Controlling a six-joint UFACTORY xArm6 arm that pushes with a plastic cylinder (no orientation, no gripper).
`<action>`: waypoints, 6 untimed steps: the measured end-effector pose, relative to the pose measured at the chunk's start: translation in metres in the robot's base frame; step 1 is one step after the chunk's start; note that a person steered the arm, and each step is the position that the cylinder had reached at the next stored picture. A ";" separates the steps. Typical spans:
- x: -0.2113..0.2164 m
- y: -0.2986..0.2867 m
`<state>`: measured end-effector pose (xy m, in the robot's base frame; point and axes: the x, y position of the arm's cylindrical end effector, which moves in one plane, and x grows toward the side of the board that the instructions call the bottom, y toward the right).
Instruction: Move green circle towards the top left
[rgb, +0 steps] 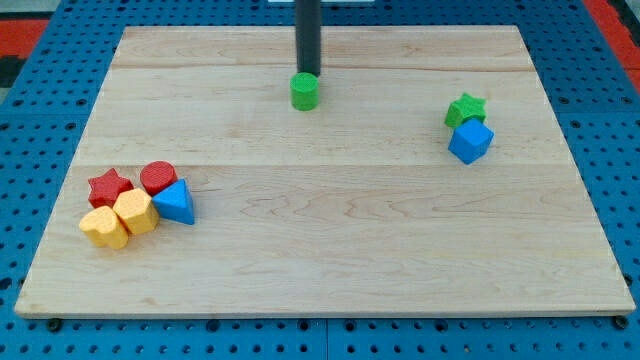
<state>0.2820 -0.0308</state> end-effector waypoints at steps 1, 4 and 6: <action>-0.001 0.014; 0.052 -0.015; 0.052 -0.129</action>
